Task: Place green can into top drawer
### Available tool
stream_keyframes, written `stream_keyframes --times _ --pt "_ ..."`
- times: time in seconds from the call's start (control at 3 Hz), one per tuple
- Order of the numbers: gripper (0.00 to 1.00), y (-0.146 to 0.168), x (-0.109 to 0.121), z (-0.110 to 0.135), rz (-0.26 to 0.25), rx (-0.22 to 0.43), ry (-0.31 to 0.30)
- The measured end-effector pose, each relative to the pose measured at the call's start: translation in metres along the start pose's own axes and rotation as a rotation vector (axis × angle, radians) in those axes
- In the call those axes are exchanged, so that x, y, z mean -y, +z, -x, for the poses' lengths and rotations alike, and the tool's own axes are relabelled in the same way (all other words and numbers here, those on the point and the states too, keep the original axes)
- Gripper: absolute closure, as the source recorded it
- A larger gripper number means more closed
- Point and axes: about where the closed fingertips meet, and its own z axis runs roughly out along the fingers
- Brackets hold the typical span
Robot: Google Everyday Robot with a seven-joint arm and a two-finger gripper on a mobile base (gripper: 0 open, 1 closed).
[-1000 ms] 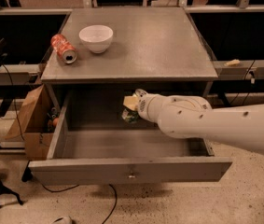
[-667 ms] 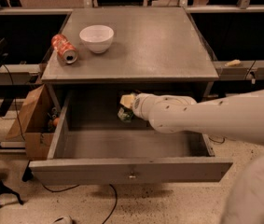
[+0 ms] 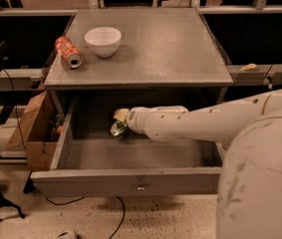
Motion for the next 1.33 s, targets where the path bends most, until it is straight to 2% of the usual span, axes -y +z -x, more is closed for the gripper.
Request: stream_keyframes --times 0.33,0.67,1.0,1.33 --pt "0.81 -0.001 -0.002 0.001 0.001 -0.001 0.001" --pt "0.58 0.001 -0.009 -0.005 0.037 -0.014 0.027" --pt "0.35 0.006 -0.002 -0.001 0.087 -0.024 0.068" --pt "0.11 -0.004 0.002 0.004 0.142 -0.029 0.094"
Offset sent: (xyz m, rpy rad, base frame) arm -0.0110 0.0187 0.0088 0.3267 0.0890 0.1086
